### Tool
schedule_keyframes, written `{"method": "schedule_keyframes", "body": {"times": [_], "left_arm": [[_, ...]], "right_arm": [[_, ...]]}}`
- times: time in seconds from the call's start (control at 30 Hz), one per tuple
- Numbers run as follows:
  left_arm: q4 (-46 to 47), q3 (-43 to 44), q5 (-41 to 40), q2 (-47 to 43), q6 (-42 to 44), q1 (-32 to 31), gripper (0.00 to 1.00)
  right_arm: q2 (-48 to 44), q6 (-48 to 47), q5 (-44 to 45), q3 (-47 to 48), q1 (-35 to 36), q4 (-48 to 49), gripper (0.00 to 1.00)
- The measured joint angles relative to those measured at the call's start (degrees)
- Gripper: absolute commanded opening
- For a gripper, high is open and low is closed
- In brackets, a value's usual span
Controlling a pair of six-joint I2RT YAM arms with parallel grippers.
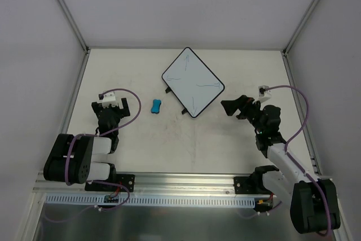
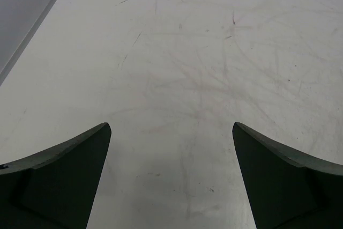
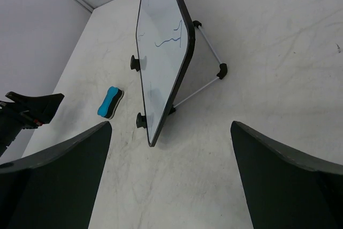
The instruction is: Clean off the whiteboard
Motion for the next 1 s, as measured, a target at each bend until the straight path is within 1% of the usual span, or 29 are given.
{"method": "schedule_keyframes", "body": {"times": [0.33, 0.47, 0.57, 0.67, 0.77, 0.83, 1.0], "left_arm": [[0.0, 0.0, 0.0, 0.0, 0.0, 0.0, 0.99], [0.0, 0.0, 0.0, 0.0, 0.0, 0.0, 0.99], [0.0, 0.0, 0.0, 0.0, 0.0, 0.0, 0.99], [0.0, 0.0, 0.0, 0.0, 0.0, 0.0, 0.99], [0.0, 0.0, 0.0, 0.0, 0.0, 0.0, 0.99], [0.0, 0.0, 0.0, 0.0, 0.0, 0.0, 0.99], [0.0, 0.0, 0.0, 0.0, 0.0, 0.0, 0.99]], "right_arm": [[1.2, 0.2, 0.7, 0.1, 0.0, -0.6, 0.99], [1.5, 1.9, 2.2, 0.1, 0.0, -0.4, 0.99], [3.2, 3.0, 3.0, 0.1, 0.0, 1.1, 0.99], [6.0, 3.1, 1.8, 0.1, 0.0, 3.0, 0.99], [9.6, 3.9, 0.1, -0.3, 0.0, 7.6, 0.99], [12.5, 5.2, -1.6, -1.6, 0.0, 13.8, 0.99], [20.8, 8.4, -4.0, -3.1, 0.1, 25.0, 0.99]]}}
